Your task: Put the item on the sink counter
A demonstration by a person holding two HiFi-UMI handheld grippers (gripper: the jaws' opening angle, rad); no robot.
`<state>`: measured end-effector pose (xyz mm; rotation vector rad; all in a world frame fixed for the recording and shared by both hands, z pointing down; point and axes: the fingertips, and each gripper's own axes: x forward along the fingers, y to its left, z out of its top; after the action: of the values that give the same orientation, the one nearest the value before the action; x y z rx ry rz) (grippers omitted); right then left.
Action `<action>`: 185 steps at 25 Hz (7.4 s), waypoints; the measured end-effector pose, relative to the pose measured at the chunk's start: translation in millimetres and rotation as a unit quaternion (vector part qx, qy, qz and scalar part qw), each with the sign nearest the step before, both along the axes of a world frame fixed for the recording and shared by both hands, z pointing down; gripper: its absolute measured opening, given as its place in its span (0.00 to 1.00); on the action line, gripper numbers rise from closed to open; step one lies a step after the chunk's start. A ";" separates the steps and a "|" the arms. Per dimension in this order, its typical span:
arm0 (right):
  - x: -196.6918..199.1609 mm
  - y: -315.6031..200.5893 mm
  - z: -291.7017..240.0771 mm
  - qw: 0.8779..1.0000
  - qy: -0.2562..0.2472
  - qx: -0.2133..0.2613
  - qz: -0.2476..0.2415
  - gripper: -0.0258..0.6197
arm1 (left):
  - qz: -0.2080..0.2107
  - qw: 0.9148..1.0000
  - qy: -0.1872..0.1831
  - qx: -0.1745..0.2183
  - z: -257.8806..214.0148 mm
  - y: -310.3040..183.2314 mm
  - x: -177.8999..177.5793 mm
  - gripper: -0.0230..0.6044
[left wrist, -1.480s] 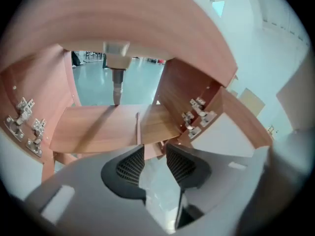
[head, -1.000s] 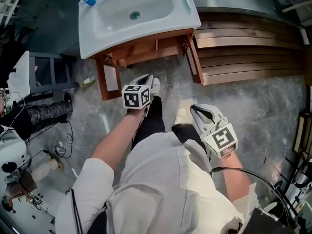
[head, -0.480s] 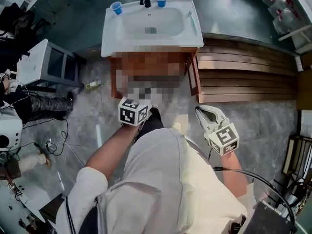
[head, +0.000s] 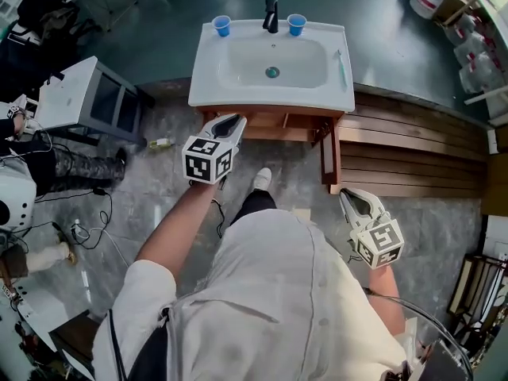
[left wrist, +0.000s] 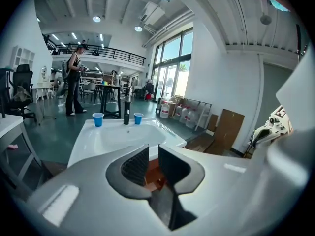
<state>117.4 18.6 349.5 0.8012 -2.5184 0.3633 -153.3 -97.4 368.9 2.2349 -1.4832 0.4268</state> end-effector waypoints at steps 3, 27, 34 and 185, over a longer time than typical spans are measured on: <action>-12.7 -29.5 -3.3 1.000 0.006 0.005 0.006 0.05 | -0.006 1.000 -0.012 0.006 -3.9 -47.7 -32.0 0.14; -92.2 -173.8 25.4 0.992 -0.004 -0.077 0.101 0.05 | 0.107 0.960 -0.247 -0.078 86.0 -355.7 -201.0 0.24; -83.0 -184.5 32.6 0.987 -0.007 -0.094 0.127 0.05 | 0.161 0.929 -0.316 -0.109 120.4 -384.7 -195.4 0.24; -69.1 127.1 -2.9 0.998 -0.043 -0.019 -0.032 0.05 | 0.205 0.977 0.040 -0.043 -41.5 263.6 94.5 0.05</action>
<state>48.3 145.7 346.6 0.7039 -2.6012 0.4303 -58.8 166.2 327.4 2.4531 -0.9395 0.5060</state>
